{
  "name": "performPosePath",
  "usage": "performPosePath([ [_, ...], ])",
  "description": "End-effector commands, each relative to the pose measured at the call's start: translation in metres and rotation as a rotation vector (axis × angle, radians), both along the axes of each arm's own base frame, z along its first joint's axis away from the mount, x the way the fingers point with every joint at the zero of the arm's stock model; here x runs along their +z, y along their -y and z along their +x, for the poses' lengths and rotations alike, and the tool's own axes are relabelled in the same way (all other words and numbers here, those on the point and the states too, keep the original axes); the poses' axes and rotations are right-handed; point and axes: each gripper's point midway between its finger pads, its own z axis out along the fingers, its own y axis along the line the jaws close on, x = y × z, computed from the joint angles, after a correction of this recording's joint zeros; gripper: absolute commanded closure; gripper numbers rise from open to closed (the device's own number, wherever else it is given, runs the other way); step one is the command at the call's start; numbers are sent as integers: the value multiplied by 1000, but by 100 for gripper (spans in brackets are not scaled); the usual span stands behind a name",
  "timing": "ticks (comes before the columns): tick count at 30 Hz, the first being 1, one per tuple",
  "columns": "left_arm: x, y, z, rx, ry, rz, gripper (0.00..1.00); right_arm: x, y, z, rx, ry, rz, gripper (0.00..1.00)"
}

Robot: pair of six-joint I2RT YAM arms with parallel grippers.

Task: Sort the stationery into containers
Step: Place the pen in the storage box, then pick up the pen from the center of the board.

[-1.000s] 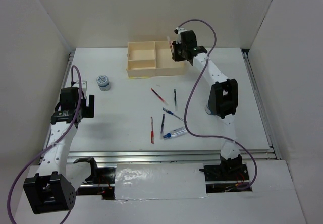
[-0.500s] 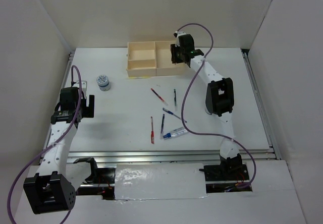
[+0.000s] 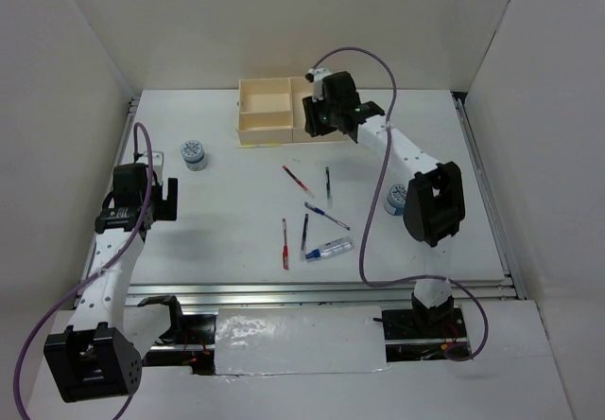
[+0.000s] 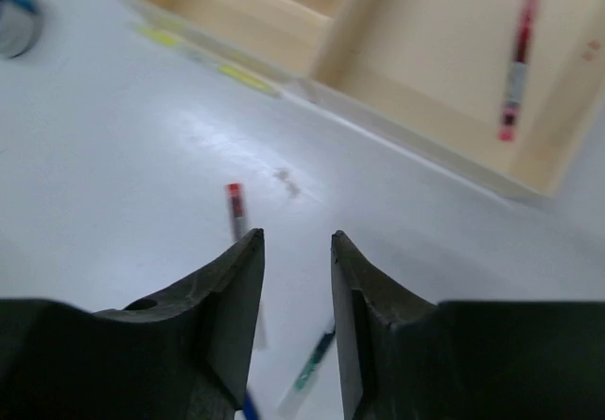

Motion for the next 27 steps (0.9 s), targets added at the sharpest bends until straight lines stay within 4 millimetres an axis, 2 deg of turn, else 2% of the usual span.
performPosePath([
  [1, 7, 2, 5, -18, 48, -8, 1, 10, -55, -59, 227, -2, -8, 60],
  [3, 7, 7, 5, -49, 45, -17, 1, -8, -72, -82, 303, -57, -44, 63],
  [4, 8, 8, 4, -60, 43, -22, 1, -22, -77, -86, 323, -84, -64, 63],
  [6, 9, 18, 5, -122, 44, -49, 1, -30, -85, -91, 355, -98, -98, 63],
  [7, 10, 23, 4, -147, 49, -57, 1, -47, -90, -95, 376, -132, -127, 63],
  [8, 11, 25, 3, -165, 50, -55, 1, -52, -92, -96, 381, -149, -142, 64],
  [12, 13, 24, 3, -163, 67, -48, 1, -64, -100, -85, 331, -169, -177, 64],
  [13, 12, 22, 3, -154, 63, -48, 1, -74, -100, -82, 312, -181, -193, 63],
  [17, 7, 23, 4, -157, 34, -53, 1, -91, -100, -74, 302, -186, -238, 62],
  [18, 8, 24, 4, -159, 36, -55, 1, -101, -97, -72, 296, -199, -255, 62],
  [23, 11, 27, 2, -182, 55, -58, 1, -123, -89, -65, 287, -216, -296, 60],
  [27, 12, 29, 2, -195, 61, -59, 1, -130, -86, -59, 278, -217, -312, 59],
])
